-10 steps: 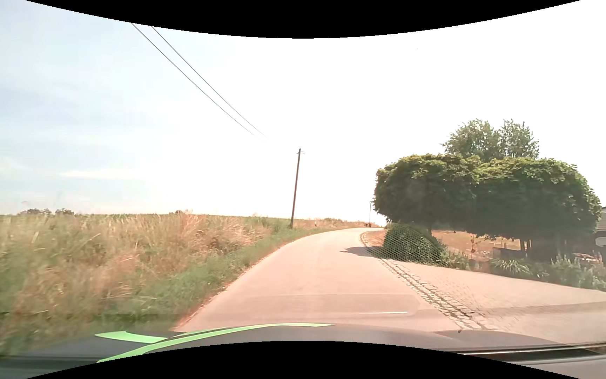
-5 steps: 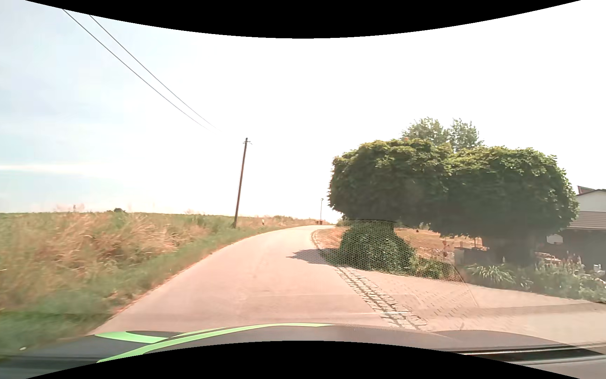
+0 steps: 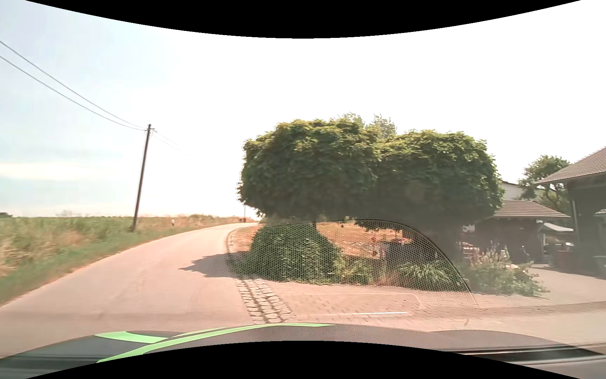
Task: Follow the waypoints while adhering to traffic rules and regulations
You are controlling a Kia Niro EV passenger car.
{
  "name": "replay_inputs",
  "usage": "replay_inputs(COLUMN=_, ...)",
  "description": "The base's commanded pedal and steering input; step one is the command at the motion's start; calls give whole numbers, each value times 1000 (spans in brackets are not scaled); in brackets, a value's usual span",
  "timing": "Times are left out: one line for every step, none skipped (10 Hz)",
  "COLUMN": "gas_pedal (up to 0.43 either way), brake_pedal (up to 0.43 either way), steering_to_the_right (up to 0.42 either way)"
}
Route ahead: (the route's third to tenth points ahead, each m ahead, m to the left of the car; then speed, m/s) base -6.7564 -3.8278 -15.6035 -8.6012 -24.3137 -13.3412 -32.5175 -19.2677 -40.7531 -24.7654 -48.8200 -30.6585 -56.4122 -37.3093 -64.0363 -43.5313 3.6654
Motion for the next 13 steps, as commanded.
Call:
replay_inputs(gas_pedal=0, brake_pedal=73, steering_to_the_right=609)
replay_inputs(gas_pedal=0, brake_pedal=61, steering_to_the_right=634)
replay_inputs(gas_pedal=0, brake_pedal=18, steering_to_the_right=664)
replay_inputs(gas_pedal=0, brake_pedal=6, steering_to_the_right=693)
replay_inputs(gas_pedal=0, brake_pedal=0, steering_to_the_right=705)
replay_inputs(gas_pedal=0, brake_pedal=0, steering_to_the_right=710)
replay_inputs(gas_pedal=0, brake_pedal=0, steering_to_the_right=719)
replay_inputs(gas_pedal=0, brake_pedal=0, steering_to_the_right=729)
replay_inputs(gas_pedal=0, brake_pedal=0, steering_to_the_right=741)
replay_inputs(gas_pedal=0, brake_pedal=0, steering_to_the_right=758)
replay_inputs(gas_pedal=0, brake_pedal=0, steering_to_the_right=756)
replay_inputs(gas_pedal=0, brake_pedal=0, steering_to_the_right=752)
replay_inputs(gas_pedal=0, brake_pedal=0, steering_to_the_right=754)
